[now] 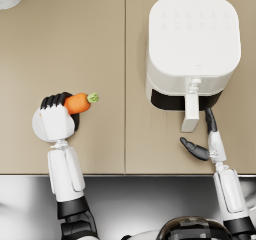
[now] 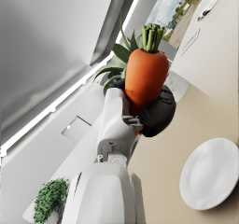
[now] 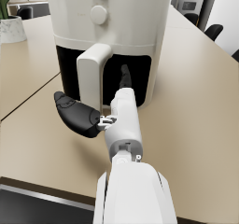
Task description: Pick up the carrot and place it into the air fryer
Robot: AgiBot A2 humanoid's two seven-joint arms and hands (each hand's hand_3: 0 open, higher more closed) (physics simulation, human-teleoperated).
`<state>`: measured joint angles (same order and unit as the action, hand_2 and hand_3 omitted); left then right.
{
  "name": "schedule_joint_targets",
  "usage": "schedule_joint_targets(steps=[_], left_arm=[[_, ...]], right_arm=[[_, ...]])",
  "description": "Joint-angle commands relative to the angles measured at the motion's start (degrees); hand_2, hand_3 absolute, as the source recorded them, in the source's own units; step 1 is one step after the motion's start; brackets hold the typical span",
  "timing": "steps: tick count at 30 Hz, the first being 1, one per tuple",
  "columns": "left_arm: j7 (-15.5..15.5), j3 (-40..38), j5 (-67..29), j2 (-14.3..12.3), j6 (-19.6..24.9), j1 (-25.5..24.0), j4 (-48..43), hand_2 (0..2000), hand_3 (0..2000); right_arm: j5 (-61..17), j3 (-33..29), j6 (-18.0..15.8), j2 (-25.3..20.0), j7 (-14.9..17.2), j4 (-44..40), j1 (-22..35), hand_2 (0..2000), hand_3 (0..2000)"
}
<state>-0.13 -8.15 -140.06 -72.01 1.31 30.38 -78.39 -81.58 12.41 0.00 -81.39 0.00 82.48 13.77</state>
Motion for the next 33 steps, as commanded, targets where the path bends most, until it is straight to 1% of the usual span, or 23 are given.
schedule_joint_targets(steps=[1,4,7,8,10,11,12,13,14,15,17,18,19,20,21,23,25,28,31,32,33], left_arm=[[-0.01,0.88,2.50,-0.07,-0.01,-0.89,-6.21,2000,2000],[-0.05,2.32,9.99,-0.28,-0.01,-1.77,-9.03,2000,2000],[-0.04,3.16,14.00,-0.50,0.02,-2.03,-10.79,2000,2000],[-0.04,3.57,14.66,-0.58,0.02,-2.03,-11.46,2000,2000],[-0.05,4.16,15.47,-0.72,0.02,-2.45,-12.86,2000,2000],[-0.05,4.20,15.71,-0.80,0.02,-2.36,-12.50,2000,2000],[-0.05,4.13,15.89,-0.88,0.03,-2.36,-12.50,2000,2000],[-0.05,4.27,16.01,-0.95,0.03,-2.36,-12.58,2000,2000],[-0.05,4.47,16.10,-1.01,0.04,-2.63,-12.53,2000,2000],[-0.05,4.59,16.17,-1.08,0.04,-2.51,-12.66,2000,2000],[-0.06,5.65,16.25,-1.22,0.04,-2.72,-12.54,2000,2000],[-0.06,6.30,16.27,-1.31,0.04,-2.65,-12.38,2000,2000],[-0.06,7.30,16.29,-1.39,0.04,-2.78,-12.63,2000,2000],[-0.06,8.29,16.30,-1.53,0.04,-2.43,-12.70,2000,2000],[-0.07,9.28,16.31,-1.69,0.05,-2.07,-12.75,2000,2000],[-0.08,11.25,16.32,-2.19,0.07,-0.77,-12.22,2000,2000],[-0.08,13.46,16.33,-2.81,0.09,0.55,-12.02,2000,2000],[-0.08,17.06,16.34,-3.94,0.11,2.49,-11.57,2000,2000],[-0.08,19.48,16.34,-5.31,0.13,4.86,-10.16,2000,2000],[-0.07,20.21,16.34,-5.84,0.14,5.78,-9.68,2000,2000],[-0.07,21.30,16.34,-6.38,0.15,6.61,-9.46,2000,2000]], right_arm=[[0.00,0.46,0.00,-0.21,0.00,-3.89,0.37,0,0],[0.00,1.45,0.00,-0.83,0.00,-6.96,1.35,0,0],[0.01,3.86,0.00,-2.20,0.00,-13.78,4.18,0,0],[0.01,4.61,0.00,-2.49,0.00,-13.55,4.60,0,0],[-0.01,6.45,0.75,-2.94,-1.59,-12.63,5.13,0,0],[-0.01,7.16,0.91,-3.16,-1.59,-11.77,5.39,0,0],[-0.01,8.52,0.67,-4.06,-1.16,-13.80,7.01,0,0],[-0.05,8.98,1.85,-4.02,-0.84,-13.38,6.94,0,0],[-0.10,9.32,3.26,-3.85,-0.61,-12.70,6.84,1361,327],[-0.14,9.71,5.30,-3.89,-0.46,-12.49,7.24,2000,653],[-0.20,10.72,9.79,-3.80,-0.13,-11.91,7.65,2000,1307],[-0.22,11.17,11.19,-3.78,-0.02,-11.63,7.86,2000,1633],[-0.22,11.97,11.05,-3.25,0.07,-10.67,7.19,2000,1960],[-0.29,12.77,10.01,-2.23,0.12,-7.96,5.97,2000,2000],[-0.28,13.95,8.90,-0.98,0.17,-5.73,4.89,2000,2000],[-0.31,16.47,8.85,1.47,0.30,-0.92,2.85,2000,2000],[-0.36,19.80,9.56,4.49,0.44,4.87,0.77,2000,2000],[-0.40,26.52,9.53,11.83,0.60,15.30,-2.32,2000,2000],[-0.38,35.29,4.82,19.62,0.11,22.97,-2.54,2000,2000],[-0.35,37.71,3.50,21.21,-0.10,25.10,-2.41,2000,2000],[-0.32,25.27,3.19,26.71,-0.22,16.01,-2.65,2000,2000]])
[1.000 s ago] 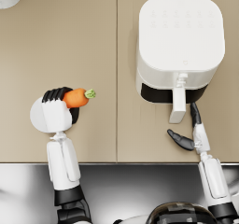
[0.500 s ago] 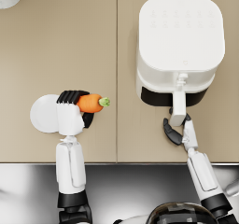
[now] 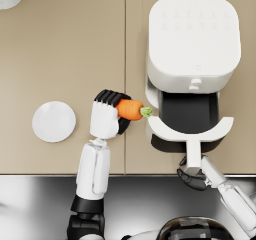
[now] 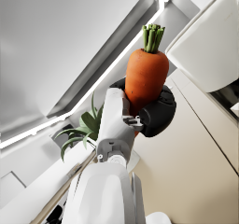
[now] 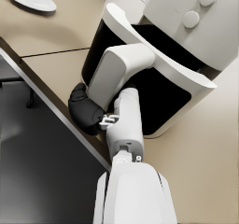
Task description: Pick up the carrot and place it into the air fryer
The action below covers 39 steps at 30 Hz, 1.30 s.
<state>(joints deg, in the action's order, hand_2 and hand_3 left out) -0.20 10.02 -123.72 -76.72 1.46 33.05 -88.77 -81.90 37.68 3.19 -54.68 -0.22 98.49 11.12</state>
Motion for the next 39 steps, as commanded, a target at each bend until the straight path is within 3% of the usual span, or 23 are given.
schedule_joint_targets(steps=[1,6,10,13,14,15,16,17,18,19,20,23,26,30,31,33,39], left_arm=[[0.00,3.90,0.00,-2.31,0.00,4.99,1.09,2000,2000],[0.00,12.36,0.00,-6.25,-0.02,8.96,4.45,2000,2000],[-0.01,17.32,-0.01,-10.47,0.07,13.16,11.61,2000,2000],[-0.01,21.85,-0.02,-11.70,0.08,14.40,13.54,2000,2000],[-0.01,39.45,-0.02,-9.16,0.08,21.66,20.30,2000,2000],[0.01,39.43,0.03,-9.71,-0.21,21.48,21.16,2000,2000],[0.02,34.11,-0.01,-12.80,-0.09,18.71,21.96,2000,2000],[0.02,34.00,-0.05,-12.93,0.13,18.80,23.10,2000,2000],[0.02,33.73,-0.06,-13.15,0.09,18.72,24.34,639,1673],[0.06,39.42,-0.07,-10.54,-0.34,21.77,25.76,0,1347],[0.07,34.38,-0.05,-12.67,-0.25,19.21,26.53,0,1020],[0.17,32.44,0.01,-10.36,1.76,15.78,22.00,0,40],[0.41,21.99,0.19,-7.13,4.26,9.10,11.07,0,0],[0.39,11.40,0.10,-4.31,1.29,1.92,1.43,0,0],[0.33,8.25,0.06,-3.96,0.52,0.72,0.08,0,0],[0.26,2.50,0.02,-3.65,-0.43,-1.01,-3.22,0,0],[0.20,-7.79,0.02,-3.48,-1.30,-3.97,-8.05,0,0]], right_arm=[[0.03,2.00,0.34,2.84,-0.29,1.97,0.12,2000,2000],[0.18,7.13,-1.31,9.32,-1.02,5.85,0.69,2000,2000],[0.21,8.59,-2.06,10.71,-0.96,6.45,0.75,2000,2000],[0.21,8.97,-2.25,11.02,-0.72,6.53,0.77,2000,2000],[0.20,9.06,-2.25,11.07,-0.66,6.53,0.75,2000,2000],[0.20,9.14,-2.21,11.11,-0.60,6.53,0.73,2000,2000],[0.19,9.20,-2.15,11.14,-0.54,6.52,0.71,2000,2000],[0.19,9.23,-2.16,11.14,-0.44,6.53,0.72,2000,2000],[0.19,9.29,-2.11,11.14,-0.43,6.50,0.69,2000,2000],[0.18,9.34,-2.06,11.16,-0.43,6.48,0.66,2000,2000],[0.18,9.37,-2.04,11.15,-0.36,6.47,0.63,2000,2000],[0.17,9.37,-2.01,11.15,-0.30,6.47,0.65,2000,2000],[0.16,9.35,-2.00,11.12,-0.28,6.44,0.66,2000,2000],[0.16,9.43,-1.91,11.20,-0.15,6.55,0.61,2000,2000],[0.15,10.95,-1.93,-0.97,-0.10,13.58,-0.63,2000,2000],[0.14,11.76,-1.72,-1.08,0.11,10.24,4.83,2000,2000],[0.08,7.54,-4.64,-6.58,0.36,3.67,11.43,2000,2000]])
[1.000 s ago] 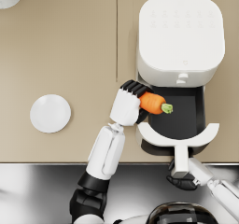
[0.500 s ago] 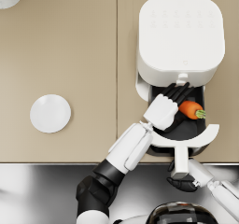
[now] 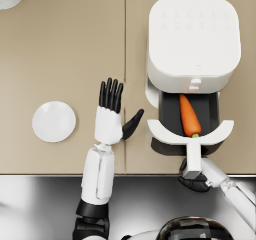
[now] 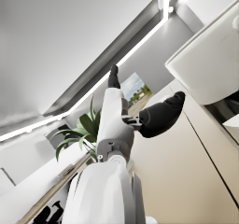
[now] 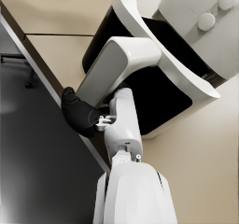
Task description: Pick up the carrot and place it into the air fryer
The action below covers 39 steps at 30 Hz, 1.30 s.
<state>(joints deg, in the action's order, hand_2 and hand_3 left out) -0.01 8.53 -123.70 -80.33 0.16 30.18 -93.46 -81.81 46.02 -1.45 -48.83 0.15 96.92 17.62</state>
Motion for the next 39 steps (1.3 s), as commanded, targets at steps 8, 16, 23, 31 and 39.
schedule_joint_targets(steps=[8,16,23,31,39], left_arm=[[-0.01,-10.97,0.02,0.12,-0.13,0.86,-1.86,0,0],[-0.01,-11.63,0.03,0.20,-0.14,2.14,-3.38,0,0],[-0.01,-11.45,0.03,0.21,-0.14,1.27,-3.07,0,0],[-0.01,-11.88,0.03,0.21,-0.14,2.53,-2.38,0,0],[-0.01,-11.78,0.03,0.22,-0.14,1.60,-2.25,0,0]], right_arm=[[-0.10,-8.86,-7.43,-20.92,-0.31,-11.22,13.54,2000,2000],[-0.19,-11.56,-13.79,-27.42,-0.55,-29.48,23.54,2000,2000],[-0.18,-14.47,-14.68,-30.10,-0.87,-34.46,25.90,2000,2000],[-0.16,-14.15,-16.20,-33.12,-1.17,-41.39,29.79,2000,2000],[-0.13,-14.62,-15.20,-27.03,-1.27,-42.59,23.18,2000,2000]])
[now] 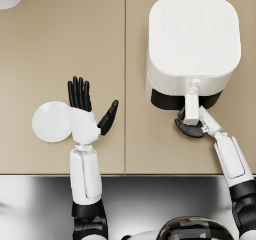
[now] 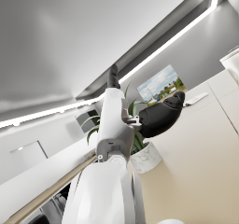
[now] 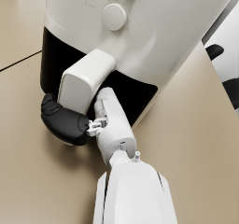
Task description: Pick up the carrot and place it into the air fryer
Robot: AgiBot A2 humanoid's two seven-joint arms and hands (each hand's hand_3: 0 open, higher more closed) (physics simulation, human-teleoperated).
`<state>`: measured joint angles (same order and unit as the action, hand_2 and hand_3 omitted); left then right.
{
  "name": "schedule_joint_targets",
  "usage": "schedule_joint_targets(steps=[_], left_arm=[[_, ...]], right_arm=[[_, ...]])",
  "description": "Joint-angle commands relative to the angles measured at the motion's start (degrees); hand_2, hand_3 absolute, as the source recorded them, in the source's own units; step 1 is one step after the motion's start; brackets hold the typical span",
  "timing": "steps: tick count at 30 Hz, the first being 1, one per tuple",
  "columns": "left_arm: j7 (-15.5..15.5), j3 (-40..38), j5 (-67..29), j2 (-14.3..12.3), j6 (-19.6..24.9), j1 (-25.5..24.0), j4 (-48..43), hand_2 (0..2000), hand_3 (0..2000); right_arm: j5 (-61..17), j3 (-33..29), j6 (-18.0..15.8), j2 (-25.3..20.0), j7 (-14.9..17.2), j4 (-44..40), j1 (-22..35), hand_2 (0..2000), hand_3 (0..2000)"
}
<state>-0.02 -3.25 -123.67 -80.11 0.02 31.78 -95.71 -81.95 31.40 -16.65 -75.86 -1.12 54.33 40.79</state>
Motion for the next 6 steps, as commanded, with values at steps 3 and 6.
schedule_joint_targets(steps=[3,6], left_arm=[[0.00,-0.02,0.00,0.00,0.00,-0.01,0.01,0,0],[0.00,-0.03,0.00,0.00,0.00,-0.01,0.01,0,0]], right_arm=[[0.01,0.07,0.10,0.05,-0.03,0.06,0.01,2000,2000],[0.02,0.11,0.16,0.06,-0.04,0.07,0.01,2000,2000]])
